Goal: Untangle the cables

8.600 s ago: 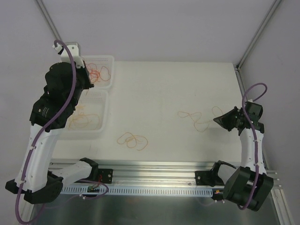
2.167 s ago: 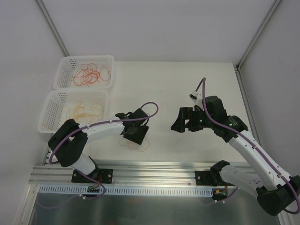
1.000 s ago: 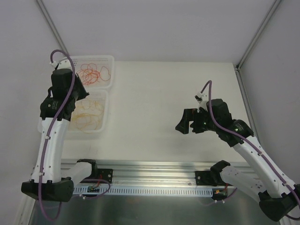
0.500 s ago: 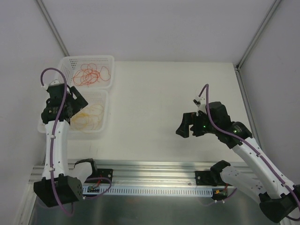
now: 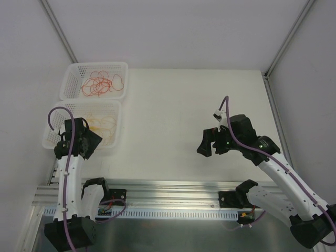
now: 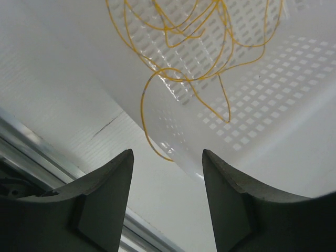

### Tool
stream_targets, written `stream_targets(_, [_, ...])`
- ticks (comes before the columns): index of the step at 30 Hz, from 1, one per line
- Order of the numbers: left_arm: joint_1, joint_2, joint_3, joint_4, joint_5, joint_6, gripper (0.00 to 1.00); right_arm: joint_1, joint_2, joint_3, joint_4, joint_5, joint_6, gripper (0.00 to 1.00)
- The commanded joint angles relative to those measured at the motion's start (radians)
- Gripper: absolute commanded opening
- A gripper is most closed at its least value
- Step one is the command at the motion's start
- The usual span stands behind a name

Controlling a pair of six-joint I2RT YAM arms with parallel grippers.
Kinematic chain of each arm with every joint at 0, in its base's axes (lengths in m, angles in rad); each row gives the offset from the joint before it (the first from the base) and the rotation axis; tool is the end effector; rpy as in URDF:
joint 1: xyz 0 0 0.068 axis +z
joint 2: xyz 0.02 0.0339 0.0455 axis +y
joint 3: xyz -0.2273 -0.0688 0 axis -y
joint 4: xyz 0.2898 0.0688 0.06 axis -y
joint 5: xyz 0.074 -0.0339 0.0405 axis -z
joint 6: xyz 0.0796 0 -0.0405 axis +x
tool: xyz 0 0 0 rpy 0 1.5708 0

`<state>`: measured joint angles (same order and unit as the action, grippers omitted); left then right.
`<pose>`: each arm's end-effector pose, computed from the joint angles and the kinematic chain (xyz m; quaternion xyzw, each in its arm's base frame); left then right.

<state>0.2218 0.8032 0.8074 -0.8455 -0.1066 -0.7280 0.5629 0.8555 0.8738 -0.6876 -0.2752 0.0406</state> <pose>0.2457 0.0641 0.2241 -0.4435 0.8210 -0.0410 0.3573 0.2233 0.1665 0.2569 -0.2879 0.8460 0.2461 0.3753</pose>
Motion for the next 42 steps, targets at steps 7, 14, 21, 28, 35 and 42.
stream_targets(7, [-0.006, -0.061, -0.089, 0.045, -0.067, -0.109, 0.44, 0.006, 0.025, 0.005, -0.007, -0.016, -0.060, 1.00])
stream_targets(14, [-0.007, -0.065, -0.142, 0.086, -0.070, -0.136, 0.29, 0.006, 0.016, 0.001, -0.021, 0.008, -0.076, 0.99])
stream_targets(21, [-0.006, -0.091, -0.162, 0.105, -0.071, -0.139, 0.15, 0.005, 0.013, 0.001, -0.023, 0.014, -0.076, 0.99])
stream_targets(28, [-0.007, -0.127, -0.165, 0.085, -0.036, -0.152, 0.14, 0.005, 0.028, 0.011, -0.024, 0.016, -0.082, 0.99])
stream_targets(35, [-0.006, -0.166, -0.208, 0.075, -0.050, -0.163, 0.34, 0.005, 0.034, 0.013, -0.026, 0.014, -0.082, 1.00])
stream_targets(42, [-0.006, -0.262, -0.251, 0.109, -0.093, -0.177, 0.17, 0.006, 0.034, 0.011, -0.023, 0.014, -0.081, 1.00])
